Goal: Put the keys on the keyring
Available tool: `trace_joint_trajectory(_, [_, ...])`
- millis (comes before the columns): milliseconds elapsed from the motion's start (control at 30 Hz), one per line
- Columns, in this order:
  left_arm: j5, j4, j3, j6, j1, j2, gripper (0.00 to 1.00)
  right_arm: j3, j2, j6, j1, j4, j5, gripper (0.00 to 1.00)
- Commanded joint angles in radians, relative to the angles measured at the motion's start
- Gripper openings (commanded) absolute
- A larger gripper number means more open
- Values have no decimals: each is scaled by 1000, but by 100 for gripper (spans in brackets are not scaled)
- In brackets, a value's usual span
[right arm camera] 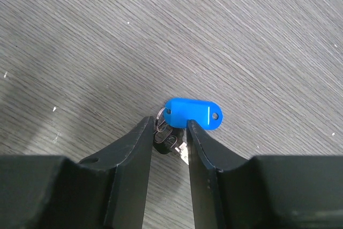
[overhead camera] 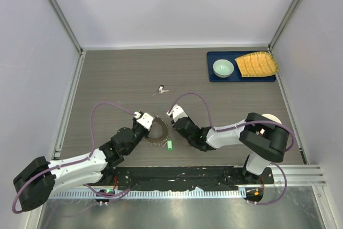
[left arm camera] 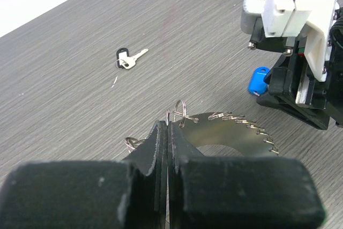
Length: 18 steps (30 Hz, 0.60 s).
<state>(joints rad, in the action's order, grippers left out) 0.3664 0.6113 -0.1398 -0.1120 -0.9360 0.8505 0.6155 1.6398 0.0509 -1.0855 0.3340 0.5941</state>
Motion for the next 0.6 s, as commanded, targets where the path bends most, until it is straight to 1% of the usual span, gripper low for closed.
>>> trace_joint_trajectory(0, [11, 48, -3, 8, -3, -4, 0, 32, 21, 3, -5, 39, 33, 35])
trace_joint_trajectory(167, [0, 48, -3, 6, -3, -1, 0, 24, 40, 7, -5, 66, 30, 27])
trace_joint_trajectory(200, [0, 48, -4, 6, -3, -1, 0, 26, 38, 4, -5, 63, 29, 19])
trace_joint_trajectory(267, [-7, 48, -4, 5, -3, 2, 0, 27, 19, 4, -5, 50, 21, 11])
trace_joint_trajectory(300, [-14, 50, -4, 0, -3, 2, 0, 24, 8, 1, -5, 45, 15, 3])
trace_joint_trajectory(333, [-20, 50, -4, 0, -3, 1, 0, 23, -9, -5, -5, 33, 12, 1])
trace_joint_trajectory(467, [-67, 54, -3, -14, -3, -2, 0, 6, -122, -43, 1, -21, -34, 1])
trace_joint_trajectory(500, [-92, 57, -3, -15, -3, -2, 0, 1, -191, -48, 7, -38, -48, 1])
trace_joint_trajectory(533, [-104, 59, -3, -20, -3, -2, 0, -3, -224, -49, 15, -71, -97, 1])
trace_joint_trajectory(567, [-112, 61, -3, -23, -3, -2, 0, -8, -263, -51, 21, -88, -114, 1])
